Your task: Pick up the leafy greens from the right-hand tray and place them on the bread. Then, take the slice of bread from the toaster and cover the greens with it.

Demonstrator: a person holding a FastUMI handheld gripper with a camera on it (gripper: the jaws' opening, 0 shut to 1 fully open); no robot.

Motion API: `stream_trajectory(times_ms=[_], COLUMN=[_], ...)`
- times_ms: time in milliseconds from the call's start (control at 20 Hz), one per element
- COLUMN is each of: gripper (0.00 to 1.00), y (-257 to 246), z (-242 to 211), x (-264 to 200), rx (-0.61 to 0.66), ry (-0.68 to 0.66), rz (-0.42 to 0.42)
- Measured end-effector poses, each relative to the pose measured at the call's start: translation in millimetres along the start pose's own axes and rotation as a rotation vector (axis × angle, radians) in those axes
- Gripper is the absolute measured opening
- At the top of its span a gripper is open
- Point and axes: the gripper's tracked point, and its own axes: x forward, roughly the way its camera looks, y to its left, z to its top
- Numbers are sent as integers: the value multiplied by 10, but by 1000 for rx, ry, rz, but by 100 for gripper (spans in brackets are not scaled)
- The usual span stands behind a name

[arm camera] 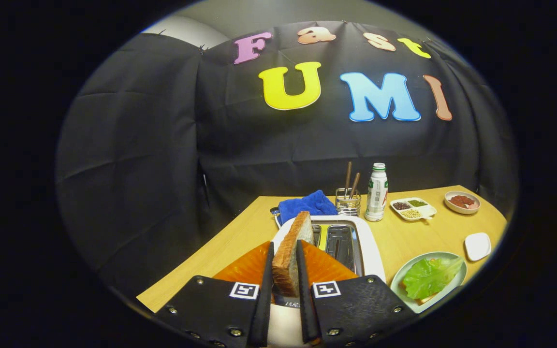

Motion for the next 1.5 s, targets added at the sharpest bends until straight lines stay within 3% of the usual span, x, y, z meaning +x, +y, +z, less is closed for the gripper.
stream_trajectory(times_ms=[50,150,400,1300,1500], gripper=[7,7,7,7,7], y=[-41,33,-13,24,-206], z=[34,58,69,969,1138], x=[0,12,-54,-331,-489], rx=[56,7,-56,-15,-5], ry=[-25,-21,-37,-176,-205], rz=[15,36,-23,56,52])
